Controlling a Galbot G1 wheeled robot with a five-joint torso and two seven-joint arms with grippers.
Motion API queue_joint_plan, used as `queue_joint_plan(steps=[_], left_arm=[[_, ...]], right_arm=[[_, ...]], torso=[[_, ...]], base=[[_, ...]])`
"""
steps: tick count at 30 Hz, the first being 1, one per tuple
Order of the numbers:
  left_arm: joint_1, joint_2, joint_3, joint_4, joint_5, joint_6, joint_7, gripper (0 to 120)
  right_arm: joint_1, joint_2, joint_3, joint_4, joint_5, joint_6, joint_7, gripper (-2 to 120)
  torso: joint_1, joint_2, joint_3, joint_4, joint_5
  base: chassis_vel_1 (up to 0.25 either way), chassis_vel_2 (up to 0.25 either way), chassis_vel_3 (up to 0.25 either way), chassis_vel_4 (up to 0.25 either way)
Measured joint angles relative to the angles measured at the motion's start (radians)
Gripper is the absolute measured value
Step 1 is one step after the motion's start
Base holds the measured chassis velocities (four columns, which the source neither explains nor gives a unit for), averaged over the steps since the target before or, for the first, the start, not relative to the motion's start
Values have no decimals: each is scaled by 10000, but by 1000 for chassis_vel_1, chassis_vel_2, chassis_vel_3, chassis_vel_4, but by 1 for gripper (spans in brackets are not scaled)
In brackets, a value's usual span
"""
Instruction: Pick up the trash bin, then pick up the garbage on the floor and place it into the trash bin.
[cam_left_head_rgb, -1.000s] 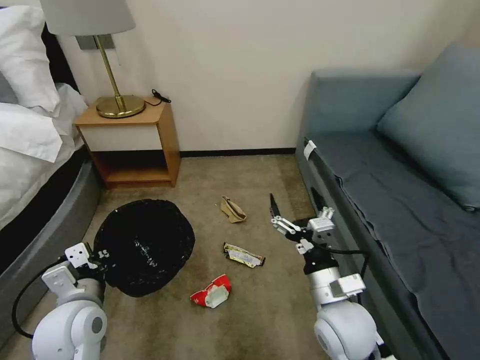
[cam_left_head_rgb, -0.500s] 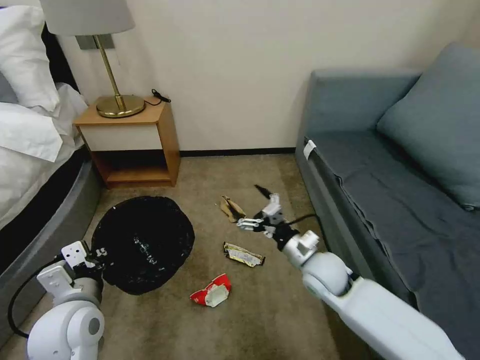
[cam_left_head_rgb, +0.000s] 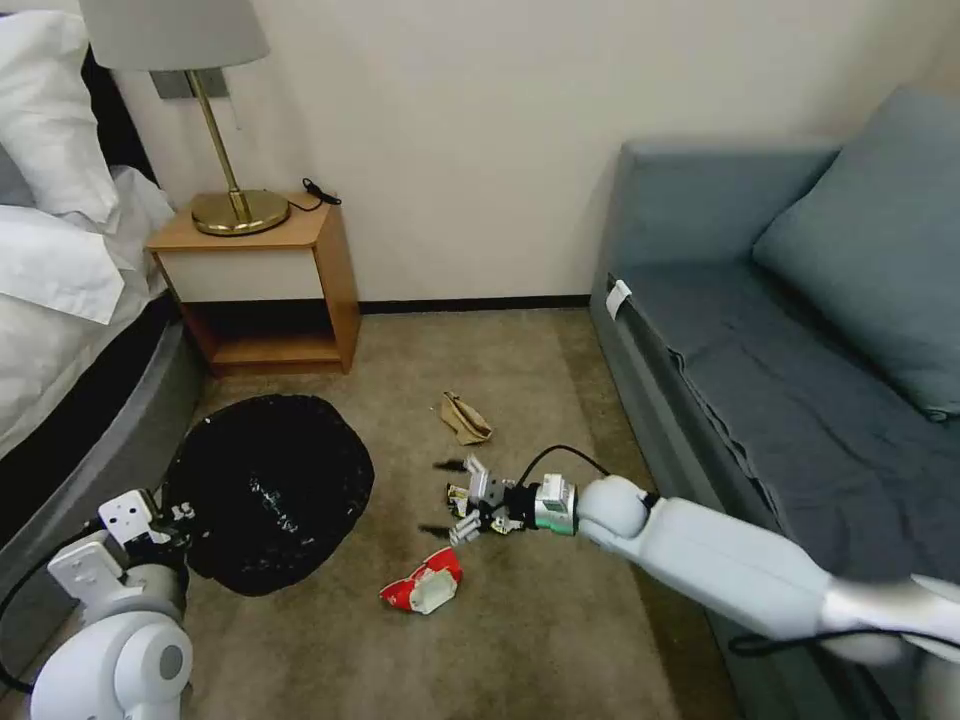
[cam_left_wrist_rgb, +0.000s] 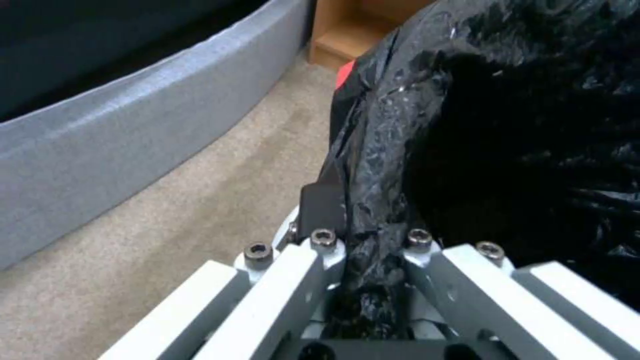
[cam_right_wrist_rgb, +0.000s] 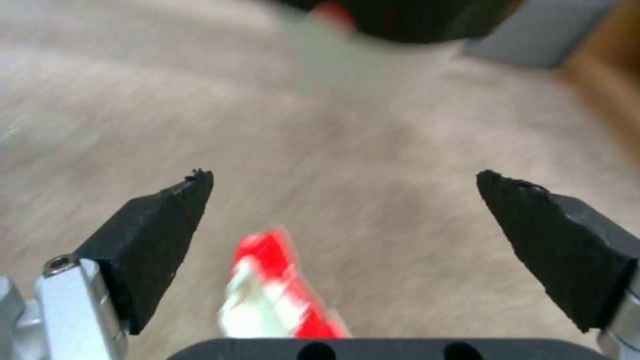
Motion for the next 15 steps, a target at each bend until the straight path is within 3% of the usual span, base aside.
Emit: queue_joint_plan(steps=[3, 15], left_arm=[[17, -59, -9, -16, 6, -31, 9, 3], [152, -107, -105, -58, 23, -125, 81, 3]], right_arm=[[279, 494, -644, -786, -84, 69, -558, 100], [556, 1744, -1622, -2284, -420, 356, -651, 99]], torso=[[0, 0, 0, -2, 2], [0, 0, -1, -1, 0]], base=[[0, 0, 0, 0], [0, 0, 0, 0]])
